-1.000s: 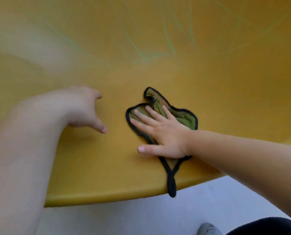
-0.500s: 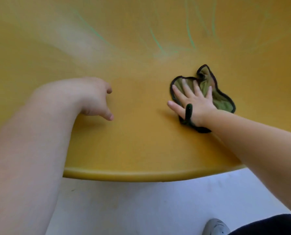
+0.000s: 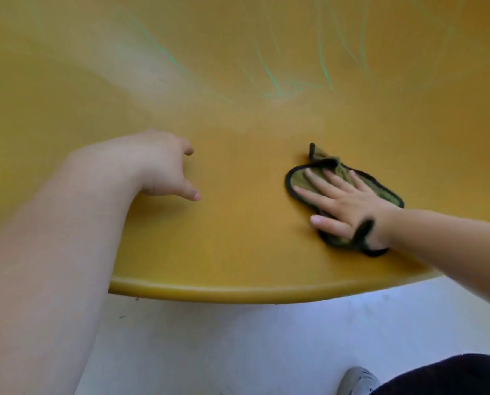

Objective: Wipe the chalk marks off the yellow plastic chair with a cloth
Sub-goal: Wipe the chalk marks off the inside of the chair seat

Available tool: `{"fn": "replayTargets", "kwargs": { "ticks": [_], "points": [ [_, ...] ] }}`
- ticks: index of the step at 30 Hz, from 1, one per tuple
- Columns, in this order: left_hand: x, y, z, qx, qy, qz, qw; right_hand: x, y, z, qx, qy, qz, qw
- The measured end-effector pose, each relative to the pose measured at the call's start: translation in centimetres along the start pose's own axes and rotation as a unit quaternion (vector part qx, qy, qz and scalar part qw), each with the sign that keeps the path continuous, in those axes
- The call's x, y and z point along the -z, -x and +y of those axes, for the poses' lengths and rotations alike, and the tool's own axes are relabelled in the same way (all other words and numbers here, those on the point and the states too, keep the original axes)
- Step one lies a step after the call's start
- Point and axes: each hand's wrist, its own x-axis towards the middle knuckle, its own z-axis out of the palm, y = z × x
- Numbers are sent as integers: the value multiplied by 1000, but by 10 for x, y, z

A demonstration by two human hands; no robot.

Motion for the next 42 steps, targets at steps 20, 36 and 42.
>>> {"fn": "replayTargets", "kwargs": {
  "ticks": [20, 36, 42],
  "points": [
    [-13, -13, 27, -37, -78, -27, 996, -2, 4, 19, -51, 7, 15, 999],
    [2, -52, 67, -34, -141, 15, 989, 1, -38, -45, 73, -45, 62, 994],
    [2, -95, 130, -119, -134, 7, 984, 6, 6, 79, -98, 52, 37, 993]
  ]
}}
